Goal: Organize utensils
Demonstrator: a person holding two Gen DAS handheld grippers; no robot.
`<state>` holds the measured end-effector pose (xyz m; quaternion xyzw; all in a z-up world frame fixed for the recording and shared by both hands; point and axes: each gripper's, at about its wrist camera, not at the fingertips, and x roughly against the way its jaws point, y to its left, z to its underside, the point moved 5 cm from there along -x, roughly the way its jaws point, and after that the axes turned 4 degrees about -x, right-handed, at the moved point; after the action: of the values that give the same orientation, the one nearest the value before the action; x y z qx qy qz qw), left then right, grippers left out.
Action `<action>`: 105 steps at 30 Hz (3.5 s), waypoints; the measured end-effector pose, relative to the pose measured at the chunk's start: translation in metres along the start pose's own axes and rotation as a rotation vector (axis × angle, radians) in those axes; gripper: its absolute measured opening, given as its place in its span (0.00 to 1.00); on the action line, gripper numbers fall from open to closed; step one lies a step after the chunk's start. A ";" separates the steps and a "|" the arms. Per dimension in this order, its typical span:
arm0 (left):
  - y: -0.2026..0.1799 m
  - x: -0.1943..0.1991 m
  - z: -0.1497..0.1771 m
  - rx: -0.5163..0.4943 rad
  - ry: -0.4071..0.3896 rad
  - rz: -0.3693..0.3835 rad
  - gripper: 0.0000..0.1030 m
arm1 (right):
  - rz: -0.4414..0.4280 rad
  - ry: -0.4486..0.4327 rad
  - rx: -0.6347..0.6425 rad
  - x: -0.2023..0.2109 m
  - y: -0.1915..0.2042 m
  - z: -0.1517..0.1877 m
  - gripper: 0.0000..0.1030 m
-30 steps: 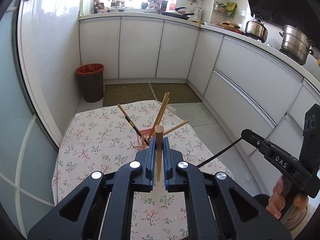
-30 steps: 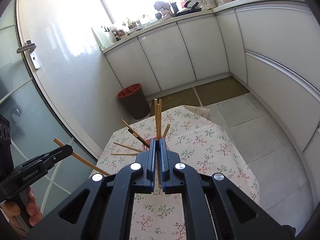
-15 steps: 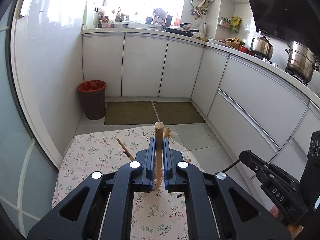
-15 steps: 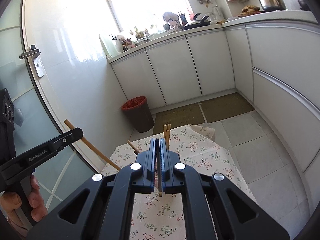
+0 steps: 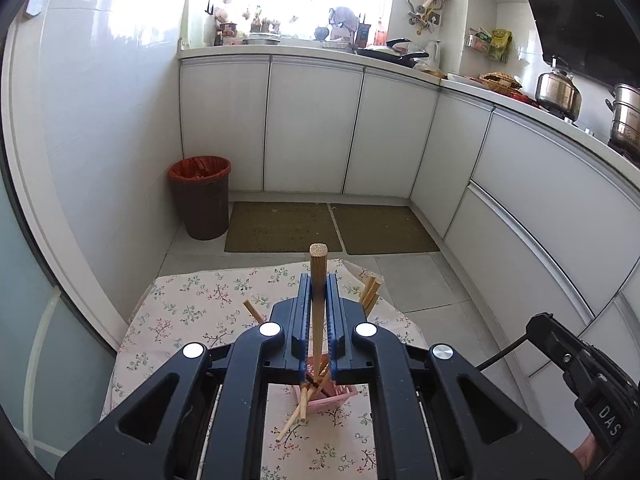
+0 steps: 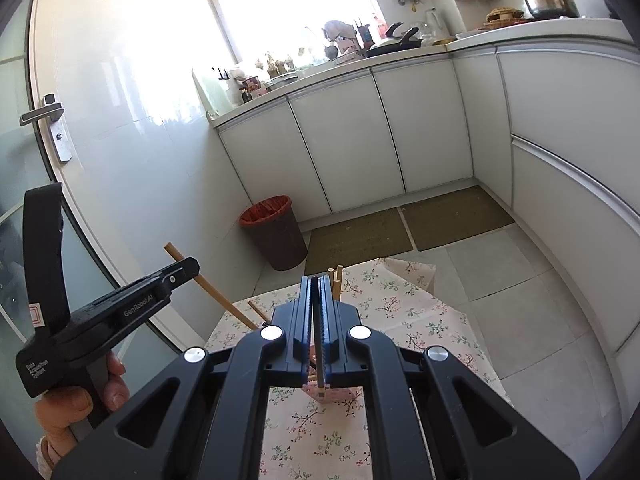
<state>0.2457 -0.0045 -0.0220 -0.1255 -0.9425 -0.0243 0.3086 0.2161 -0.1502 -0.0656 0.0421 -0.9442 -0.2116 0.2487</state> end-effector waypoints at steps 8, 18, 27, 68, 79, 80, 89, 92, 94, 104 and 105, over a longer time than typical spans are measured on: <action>0.009 -0.024 0.024 0.026 0.031 0.028 0.29 | 0.009 0.011 0.005 -0.027 0.003 0.002 0.04; 0.045 0.010 0.006 0.151 -0.084 0.027 0.35 | 0.036 0.005 0.043 -0.052 0.014 0.000 0.04; 0.056 0.000 0.021 0.169 -0.050 0.027 0.36 | 0.057 0.032 0.078 -0.079 0.018 0.014 0.04; -0.001 0.116 0.052 0.054 -0.165 -0.169 0.93 | 0.292 -0.202 0.048 0.075 0.002 0.026 0.94; -0.019 0.160 0.065 0.036 -0.225 -0.258 0.93 | 0.360 -0.234 0.042 0.120 0.002 0.046 0.94; -0.021 0.163 0.067 0.042 -0.228 -0.251 0.93 | 0.366 -0.232 0.049 0.124 0.003 0.048 0.94; -0.029 0.180 0.071 0.040 -0.231 -0.302 0.93 | 0.382 -0.249 0.076 0.151 0.008 0.054 0.94; -0.032 0.180 0.073 0.029 -0.223 -0.290 0.93 | 0.379 -0.242 0.071 0.152 0.007 0.054 0.94; -0.034 0.181 0.074 0.024 -0.221 -0.288 0.93 | 0.384 -0.243 0.069 0.153 0.006 0.054 0.94; -0.036 0.183 0.075 0.018 -0.225 -0.288 0.93 | 0.386 -0.237 0.049 0.153 -0.002 0.051 0.94; -0.036 0.183 0.075 0.017 -0.225 -0.287 0.93 | 0.385 -0.234 0.047 0.154 -0.002 0.051 0.94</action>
<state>0.0506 0.0102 0.0259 0.0111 -0.9796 -0.0461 0.1955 0.0570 -0.1613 -0.0376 -0.1579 -0.9619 -0.1416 0.1722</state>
